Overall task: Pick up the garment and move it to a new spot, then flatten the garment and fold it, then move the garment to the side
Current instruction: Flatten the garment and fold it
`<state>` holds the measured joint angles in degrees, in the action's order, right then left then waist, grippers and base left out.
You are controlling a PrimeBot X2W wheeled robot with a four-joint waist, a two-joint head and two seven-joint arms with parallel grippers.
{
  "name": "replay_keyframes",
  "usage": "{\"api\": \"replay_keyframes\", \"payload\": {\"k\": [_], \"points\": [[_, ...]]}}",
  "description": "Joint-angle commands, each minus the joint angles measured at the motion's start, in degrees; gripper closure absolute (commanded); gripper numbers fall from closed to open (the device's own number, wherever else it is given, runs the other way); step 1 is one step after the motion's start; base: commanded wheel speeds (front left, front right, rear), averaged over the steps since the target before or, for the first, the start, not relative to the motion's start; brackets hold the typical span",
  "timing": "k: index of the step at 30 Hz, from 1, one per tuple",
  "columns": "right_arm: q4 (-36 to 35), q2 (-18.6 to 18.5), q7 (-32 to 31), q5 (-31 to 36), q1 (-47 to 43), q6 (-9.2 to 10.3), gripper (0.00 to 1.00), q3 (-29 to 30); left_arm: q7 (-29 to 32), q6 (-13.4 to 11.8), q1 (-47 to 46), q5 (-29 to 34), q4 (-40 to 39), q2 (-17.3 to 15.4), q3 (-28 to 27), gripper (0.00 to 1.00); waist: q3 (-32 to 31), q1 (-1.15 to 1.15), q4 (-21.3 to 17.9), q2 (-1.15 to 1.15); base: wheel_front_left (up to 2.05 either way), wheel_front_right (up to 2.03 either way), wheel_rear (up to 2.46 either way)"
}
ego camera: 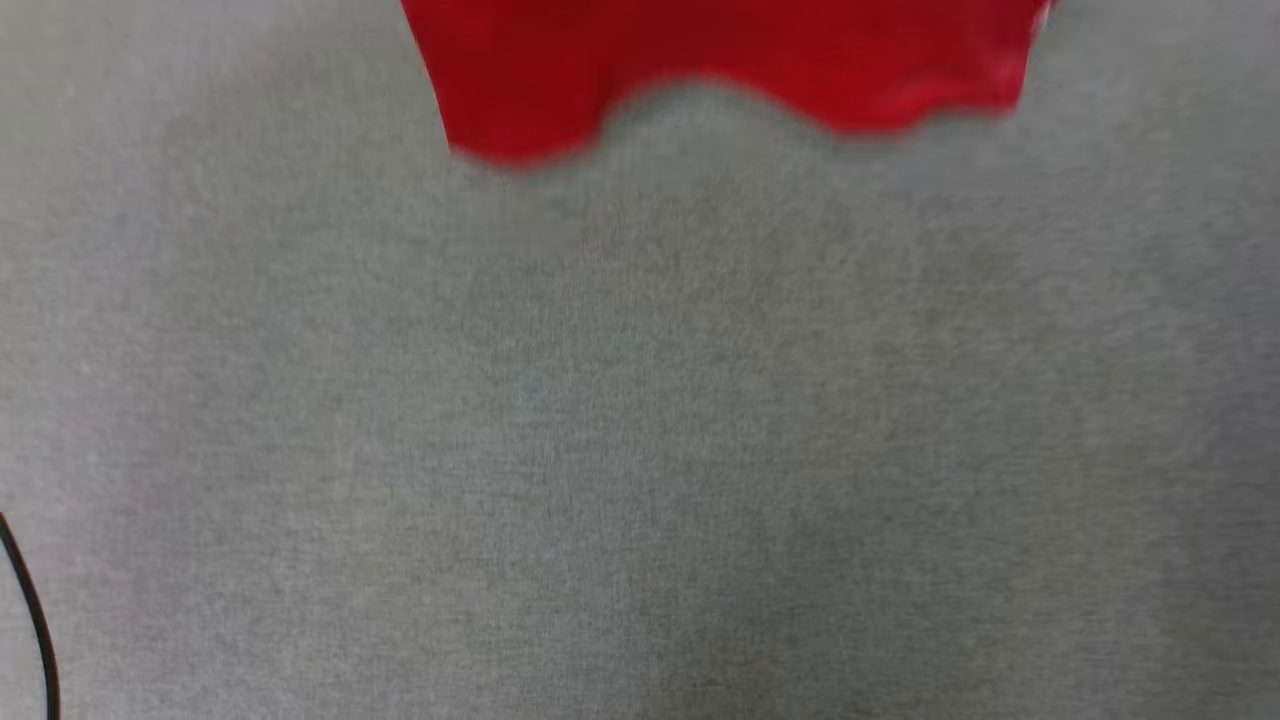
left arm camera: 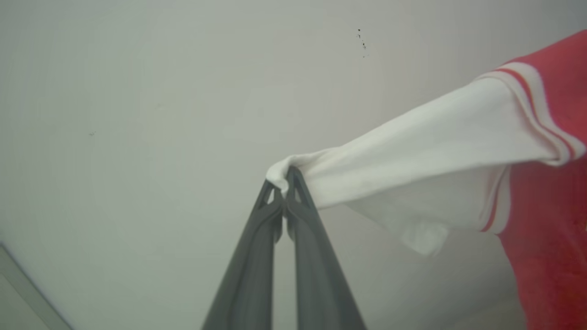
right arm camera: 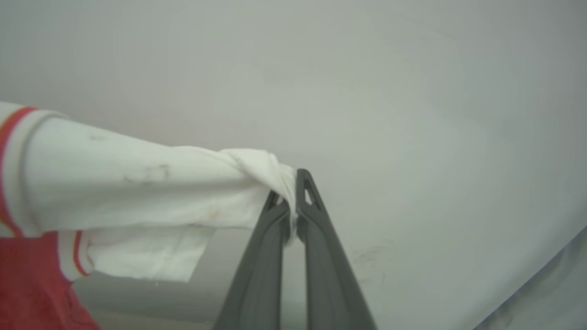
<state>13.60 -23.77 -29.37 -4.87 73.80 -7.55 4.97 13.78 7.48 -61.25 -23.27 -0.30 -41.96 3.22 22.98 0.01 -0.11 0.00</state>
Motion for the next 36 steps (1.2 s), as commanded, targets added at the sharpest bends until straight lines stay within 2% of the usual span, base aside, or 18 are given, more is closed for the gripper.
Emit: {"api": "replay_keyframes", "payload": {"k": [1,9,15,19,24,33,36], "points": [[1.67,0.54,1.17,1.44,2.99,0.12,1.0,0.74,-1.38,-0.14,-3.95,0.61,2.47,-0.3,1.03,1.0,5.08,-0.01,1.41,0.0,0.0,0.0,0.0],[10.72,4.85,11.12,11.5,16.3,0.12,1.0,5.47,-11.43,-0.12,-24.23,3.41,18.38,0.95,9.22,1.0,11.69,-0.01,3.28,0.0,0.0,0.0,0.0],[16.34,8.64,18.17,16.87,18.01,0.12,1.0,9.35,-19.14,-0.1,-28.99,3.88,28.72,3.93,12.44,1.0,12.92,-0.01,4.44,0.0,0.0,0.0,0.0],[20.2,9.62,20.6,16.75,14.29,0.12,1.0,11.02,-22.61,-0.09,-25.93,2.34,33.73,5.58,14.27,1.0,12.14,-0.01,4.85,0.0,0.0,0.0,0.0],[23.49,9.48,22.3,15.4,8.5,0.12,1.0,9.32,-24.95,-0.09,-20.45,0.51,36.89,6.94,16.24,1.0,9.93,-0.01,4.9,0.0,0.0,0.0,0.0],[28.33,7.26,22.25,8.41,-7.88,0.12,1.0,4.84,-27.43,-0.22,-1.87,-3.0,38.05,9.29,18.7,1.0,2.83,-0.01,4.74,0.0,0.0,0.0,0.0],[29.15,5.95,20.65,5.79,-12.8,0.12,1.0,2.74,-26.19,-0.28,5.05,-5.48,37.4,9.22,18.43,1.0,-0.02,-0.01,4.46,0.0,0.0,0.0,0.0]]}}
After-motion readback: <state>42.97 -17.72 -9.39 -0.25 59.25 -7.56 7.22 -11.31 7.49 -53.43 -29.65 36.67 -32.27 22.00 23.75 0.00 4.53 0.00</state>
